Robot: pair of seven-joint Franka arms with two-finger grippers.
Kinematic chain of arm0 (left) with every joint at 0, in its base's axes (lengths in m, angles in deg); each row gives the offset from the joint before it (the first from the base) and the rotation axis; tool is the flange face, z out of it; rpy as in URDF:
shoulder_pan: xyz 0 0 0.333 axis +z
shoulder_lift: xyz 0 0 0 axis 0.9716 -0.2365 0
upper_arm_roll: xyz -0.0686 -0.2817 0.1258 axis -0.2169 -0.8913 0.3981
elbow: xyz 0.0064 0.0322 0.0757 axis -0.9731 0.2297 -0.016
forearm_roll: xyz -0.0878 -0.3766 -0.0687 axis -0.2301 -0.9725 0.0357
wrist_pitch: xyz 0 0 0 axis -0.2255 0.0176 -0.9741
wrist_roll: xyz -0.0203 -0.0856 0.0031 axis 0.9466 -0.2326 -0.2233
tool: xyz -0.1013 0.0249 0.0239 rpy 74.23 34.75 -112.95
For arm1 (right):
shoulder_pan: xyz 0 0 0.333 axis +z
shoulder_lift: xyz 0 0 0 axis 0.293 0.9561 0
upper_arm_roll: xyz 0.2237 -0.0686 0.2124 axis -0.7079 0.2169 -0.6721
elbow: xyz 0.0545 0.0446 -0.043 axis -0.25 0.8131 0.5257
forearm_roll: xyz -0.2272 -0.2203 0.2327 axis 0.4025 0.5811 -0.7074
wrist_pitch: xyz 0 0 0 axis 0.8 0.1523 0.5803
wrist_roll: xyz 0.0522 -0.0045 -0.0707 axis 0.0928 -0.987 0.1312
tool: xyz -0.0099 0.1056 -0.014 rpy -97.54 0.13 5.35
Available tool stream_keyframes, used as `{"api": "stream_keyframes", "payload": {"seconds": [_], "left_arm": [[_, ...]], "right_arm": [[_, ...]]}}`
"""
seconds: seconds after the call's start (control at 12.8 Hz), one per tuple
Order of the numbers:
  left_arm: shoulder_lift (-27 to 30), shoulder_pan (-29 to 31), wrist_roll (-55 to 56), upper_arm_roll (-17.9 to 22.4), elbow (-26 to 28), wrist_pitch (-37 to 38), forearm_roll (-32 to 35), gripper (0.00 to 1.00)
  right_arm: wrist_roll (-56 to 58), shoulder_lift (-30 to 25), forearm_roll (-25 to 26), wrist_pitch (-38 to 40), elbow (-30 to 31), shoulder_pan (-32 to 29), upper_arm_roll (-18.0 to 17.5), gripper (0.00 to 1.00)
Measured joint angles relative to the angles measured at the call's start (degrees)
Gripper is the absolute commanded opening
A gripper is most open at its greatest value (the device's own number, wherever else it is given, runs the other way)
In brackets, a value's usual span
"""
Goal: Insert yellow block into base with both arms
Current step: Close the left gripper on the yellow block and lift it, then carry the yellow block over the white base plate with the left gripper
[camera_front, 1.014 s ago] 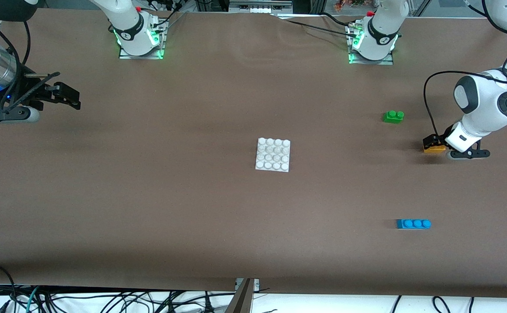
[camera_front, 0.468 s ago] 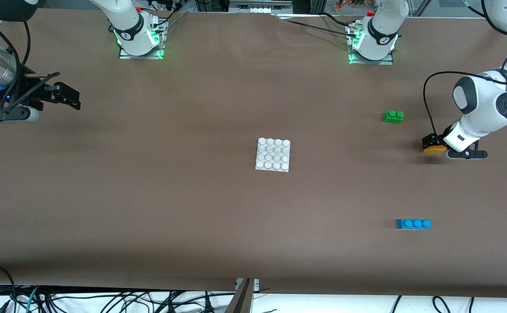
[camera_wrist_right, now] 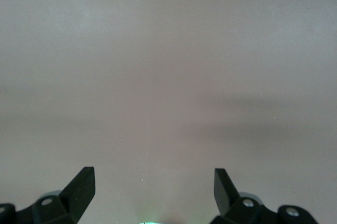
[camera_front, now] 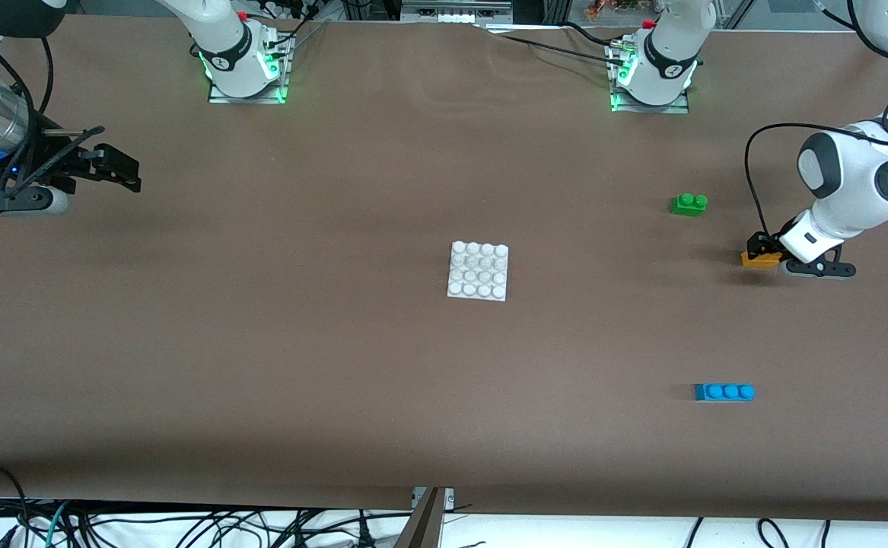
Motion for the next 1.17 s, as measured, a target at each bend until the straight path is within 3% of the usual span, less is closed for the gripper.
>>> {"api": "stream_keyframes", "payload": {"seconds": [0.55,0.86,1.17], "left_arm": [[2.01,0.09,-0.09,-1.29,-1.39,3.73,0.0,0.34],[8.82,0.05,0.97,-8.08,-8.65,19.04,0.0,0.32],[10.47,0.04,7.23,-15.43,-19.79,34.47,-0.02,0.32]], "right_arm": [[-0.01,0.07,0.0,0.0,-0.01,-0.13,0.1,1.0],[-0.01,0.12,0.0,0.0,-0.01,-0.19,0.22,1.0],[-0.01,0.14,0.0,-0.01,-0.01,-0.21,0.23,1.0]]}}
